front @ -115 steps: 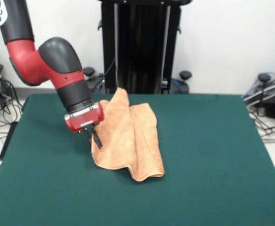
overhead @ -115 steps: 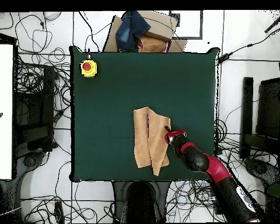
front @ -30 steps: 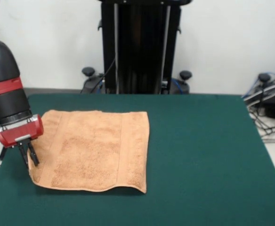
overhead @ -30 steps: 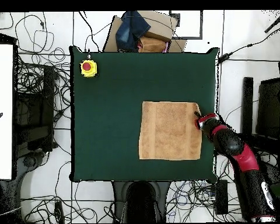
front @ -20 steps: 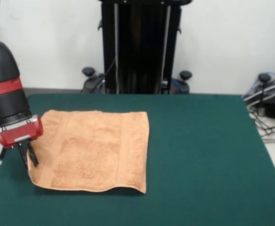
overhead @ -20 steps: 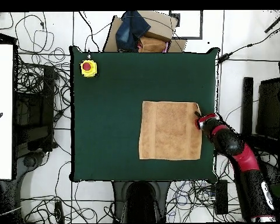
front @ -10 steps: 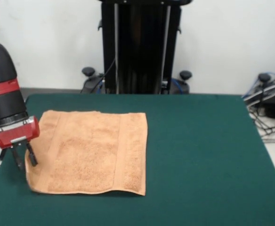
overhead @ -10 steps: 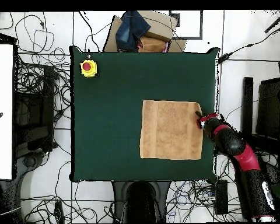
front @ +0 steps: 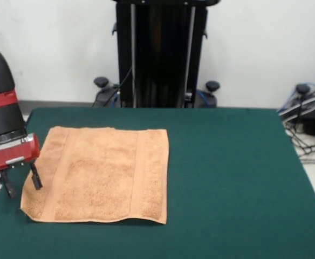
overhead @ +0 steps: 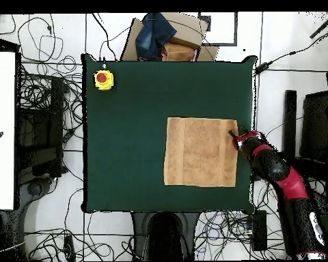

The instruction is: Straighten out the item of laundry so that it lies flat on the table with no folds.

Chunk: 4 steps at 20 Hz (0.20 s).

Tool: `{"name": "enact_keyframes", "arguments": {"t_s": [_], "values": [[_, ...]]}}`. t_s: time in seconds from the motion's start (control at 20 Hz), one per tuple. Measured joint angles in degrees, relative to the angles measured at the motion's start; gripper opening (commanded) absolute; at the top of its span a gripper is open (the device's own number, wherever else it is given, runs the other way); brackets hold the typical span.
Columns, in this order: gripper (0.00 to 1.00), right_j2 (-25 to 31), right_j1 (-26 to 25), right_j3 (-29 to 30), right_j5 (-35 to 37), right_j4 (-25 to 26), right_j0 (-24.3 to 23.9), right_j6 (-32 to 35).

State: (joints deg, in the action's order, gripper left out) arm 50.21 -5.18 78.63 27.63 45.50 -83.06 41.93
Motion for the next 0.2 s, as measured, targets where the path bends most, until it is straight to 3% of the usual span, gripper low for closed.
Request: {"name": "enact_keyframes", "arguments": {"t_s": [0.2], "values": [[1.0, -0.05, 1.71, 0.71, -0.02, 0.05, -0.01, 0.0]]}}
